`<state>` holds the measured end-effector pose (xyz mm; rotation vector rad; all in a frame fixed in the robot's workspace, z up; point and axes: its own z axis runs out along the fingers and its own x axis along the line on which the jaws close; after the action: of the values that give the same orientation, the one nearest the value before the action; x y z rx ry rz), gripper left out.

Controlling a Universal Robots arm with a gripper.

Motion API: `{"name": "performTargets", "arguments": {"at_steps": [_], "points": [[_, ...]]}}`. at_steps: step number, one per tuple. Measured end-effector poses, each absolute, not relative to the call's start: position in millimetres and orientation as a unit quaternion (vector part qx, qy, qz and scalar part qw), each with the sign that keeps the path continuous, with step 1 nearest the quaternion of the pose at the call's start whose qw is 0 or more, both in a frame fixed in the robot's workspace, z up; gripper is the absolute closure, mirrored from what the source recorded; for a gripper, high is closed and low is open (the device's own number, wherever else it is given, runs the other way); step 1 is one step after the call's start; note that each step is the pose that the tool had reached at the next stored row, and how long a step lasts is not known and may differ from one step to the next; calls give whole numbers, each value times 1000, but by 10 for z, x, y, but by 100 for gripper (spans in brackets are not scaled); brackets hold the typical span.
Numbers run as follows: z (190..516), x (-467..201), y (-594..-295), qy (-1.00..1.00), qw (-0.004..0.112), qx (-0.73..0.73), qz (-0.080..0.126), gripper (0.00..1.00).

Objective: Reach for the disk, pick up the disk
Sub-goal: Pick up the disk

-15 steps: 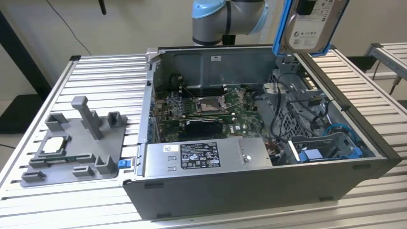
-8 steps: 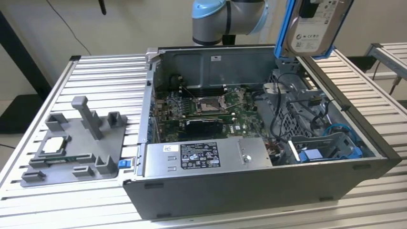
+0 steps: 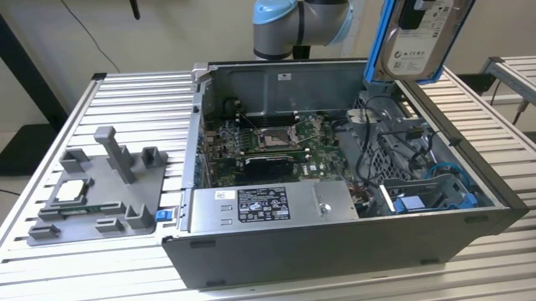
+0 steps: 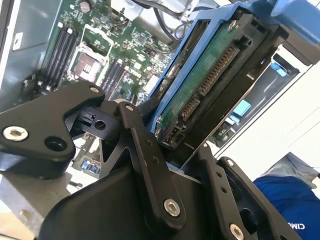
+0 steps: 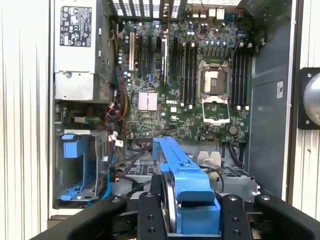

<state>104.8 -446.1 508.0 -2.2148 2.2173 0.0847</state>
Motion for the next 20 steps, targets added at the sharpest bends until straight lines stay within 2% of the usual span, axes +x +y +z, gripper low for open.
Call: {"name": "performTargets", "arguments": {"at_steps": [20], "points": [[5009, 1059, -4928, 707, 2, -706, 28, 100]]}}
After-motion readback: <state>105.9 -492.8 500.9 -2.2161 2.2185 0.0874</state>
